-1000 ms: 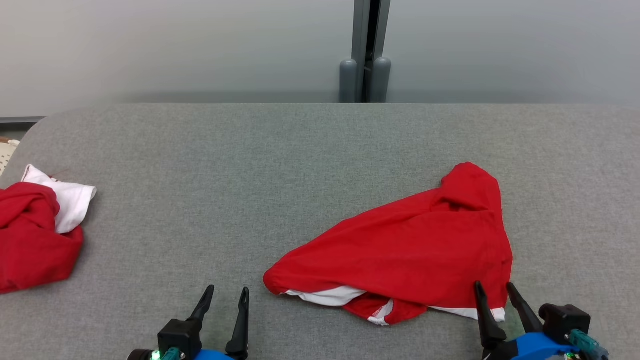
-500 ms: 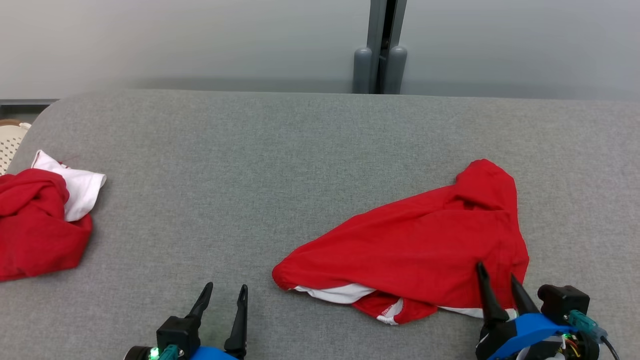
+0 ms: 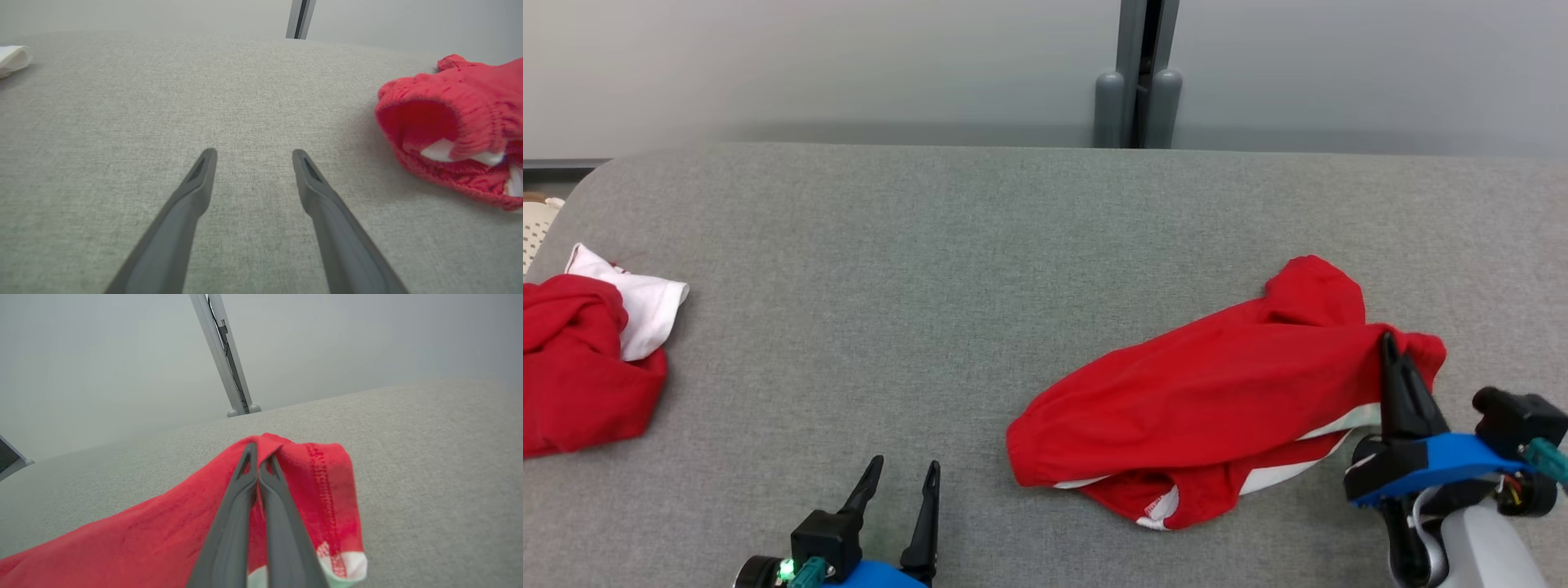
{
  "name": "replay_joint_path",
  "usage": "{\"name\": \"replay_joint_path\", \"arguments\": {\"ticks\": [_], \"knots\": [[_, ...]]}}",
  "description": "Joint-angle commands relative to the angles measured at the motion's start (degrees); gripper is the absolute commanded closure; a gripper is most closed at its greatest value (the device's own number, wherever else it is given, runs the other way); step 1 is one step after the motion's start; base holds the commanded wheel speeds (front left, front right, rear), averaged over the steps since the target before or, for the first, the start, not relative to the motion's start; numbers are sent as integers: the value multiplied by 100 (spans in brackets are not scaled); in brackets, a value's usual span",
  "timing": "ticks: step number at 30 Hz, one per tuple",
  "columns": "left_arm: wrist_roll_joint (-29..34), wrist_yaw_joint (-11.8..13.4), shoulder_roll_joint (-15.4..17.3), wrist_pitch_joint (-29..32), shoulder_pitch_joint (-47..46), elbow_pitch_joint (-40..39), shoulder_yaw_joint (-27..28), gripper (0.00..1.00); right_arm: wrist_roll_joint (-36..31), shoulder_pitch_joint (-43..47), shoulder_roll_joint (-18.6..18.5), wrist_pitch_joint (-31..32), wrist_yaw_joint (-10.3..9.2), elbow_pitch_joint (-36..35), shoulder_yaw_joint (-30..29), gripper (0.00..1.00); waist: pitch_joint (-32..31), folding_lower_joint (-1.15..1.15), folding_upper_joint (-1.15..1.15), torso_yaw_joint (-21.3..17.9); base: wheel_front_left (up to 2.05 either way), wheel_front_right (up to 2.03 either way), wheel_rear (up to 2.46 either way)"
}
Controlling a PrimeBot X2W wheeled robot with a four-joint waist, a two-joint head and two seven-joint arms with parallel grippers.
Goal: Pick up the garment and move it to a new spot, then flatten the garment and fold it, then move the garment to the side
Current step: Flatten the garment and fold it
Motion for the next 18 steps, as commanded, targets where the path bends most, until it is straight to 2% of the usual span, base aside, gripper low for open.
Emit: {"name": "replay_joint_path", "arguments": {"ticks": [1, 10, 14, 18], "knots": [[-17, -42, -1, -17, -134, -2, -32, 0, -95, -246, -86, -19, 0, 97, -96, 100, 75, 0, 0, 77, 0, 0, 0], [-45, -42, -1, -17, -278, 31, -177, 0, -568, -1043, -126, -18, 0, 1002, -636, 100, 333, 0, 0, 383, 0, 0, 0], [-44, -42, -2, -16, -235, 28, -121, 0, -601, -1070, -64, -18, 0, 1014, -630, 100, 295, 0, 0, 367, 0, 0, 0], [-22, -30, -2, -16, -205, 1, -91, 0, -470, -1016, -23, -18, 0, 711, -474, 100, 201, 0, 0, 273, 0, 0, 0]]}}
